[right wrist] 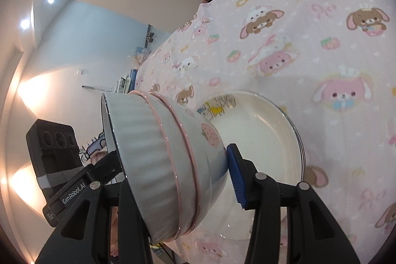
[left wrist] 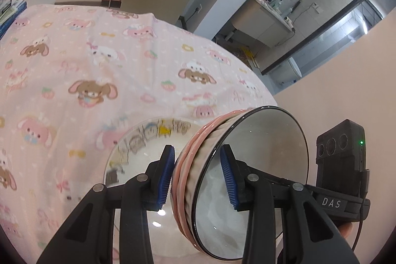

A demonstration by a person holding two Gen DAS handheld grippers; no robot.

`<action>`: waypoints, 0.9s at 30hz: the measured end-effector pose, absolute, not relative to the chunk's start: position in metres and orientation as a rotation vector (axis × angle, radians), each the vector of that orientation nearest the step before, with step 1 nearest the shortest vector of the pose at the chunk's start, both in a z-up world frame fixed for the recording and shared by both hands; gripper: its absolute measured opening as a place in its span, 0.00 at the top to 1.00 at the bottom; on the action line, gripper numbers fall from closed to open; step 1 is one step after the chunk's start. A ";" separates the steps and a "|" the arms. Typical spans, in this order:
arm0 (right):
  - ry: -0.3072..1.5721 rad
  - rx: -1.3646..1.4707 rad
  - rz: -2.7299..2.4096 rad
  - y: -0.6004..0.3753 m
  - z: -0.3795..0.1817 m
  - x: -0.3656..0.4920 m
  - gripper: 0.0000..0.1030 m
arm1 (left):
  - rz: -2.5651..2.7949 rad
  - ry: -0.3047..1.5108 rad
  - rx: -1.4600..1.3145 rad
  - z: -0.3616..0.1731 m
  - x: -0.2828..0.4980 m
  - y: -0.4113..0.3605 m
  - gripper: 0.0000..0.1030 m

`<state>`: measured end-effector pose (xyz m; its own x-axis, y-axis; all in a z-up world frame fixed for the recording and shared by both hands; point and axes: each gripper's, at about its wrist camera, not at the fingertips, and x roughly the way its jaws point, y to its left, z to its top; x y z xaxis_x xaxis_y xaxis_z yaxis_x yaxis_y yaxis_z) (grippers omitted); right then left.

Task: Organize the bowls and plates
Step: 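Lower the bowl stack onto the cartoon-rim plate with both grippers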

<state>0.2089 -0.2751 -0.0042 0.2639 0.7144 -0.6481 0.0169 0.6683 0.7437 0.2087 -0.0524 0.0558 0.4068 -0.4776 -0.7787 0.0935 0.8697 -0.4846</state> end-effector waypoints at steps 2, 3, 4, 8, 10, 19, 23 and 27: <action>1.233 0.721 0.528 -0.276 -0.005 0.200 0.57 | -0.371 1.119 -0.382 0.054 0.203 -0.054 0.61; 1.240 0.724 0.526 -0.275 -0.007 0.197 0.57 | -0.366 1.124 -0.372 0.053 0.198 -0.055 0.61; 1.247 0.730 0.529 -0.275 -0.010 0.194 0.57 | -0.364 1.124 -0.366 0.053 0.196 -0.055 0.61; 1.262 0.740 0.535 -0.272 -0.016 0.183 0.57 | -0.358 1.131 -0.346 0.046 0.184 -0.053 0.61; 1.262 0.721 0.527 -0.268 -0.018 0.178 0.57 | -0.360 1.141 -0.352 0.041 0.183 -0.050 0.61; 1.322 0.722 0.515 -0.260 -0.043 0.183 0.57 | -0.364 1.200 -0.332 0.014 0.194 -0.046 0.60; 1.358 0.716 0.507 -0.259 -0.053 0.185 0.57 | -0.360 1.223 -0.343 0.003 0.199 -0.044 0.60; 1.371 0.702 0.495 -0.256 -0.058 0.188 0.57 | -0.360 1.228 -0.346 -0.001 0.202 -0.043 0.60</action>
<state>0.1878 -0.2565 -0.0582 0.1496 0.6907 -0.7075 0.0791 0.7049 0.7048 0.2022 -0.0433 -0.0007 0.2945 -0.4466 -0.8449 0.0802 0.8925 -0.4438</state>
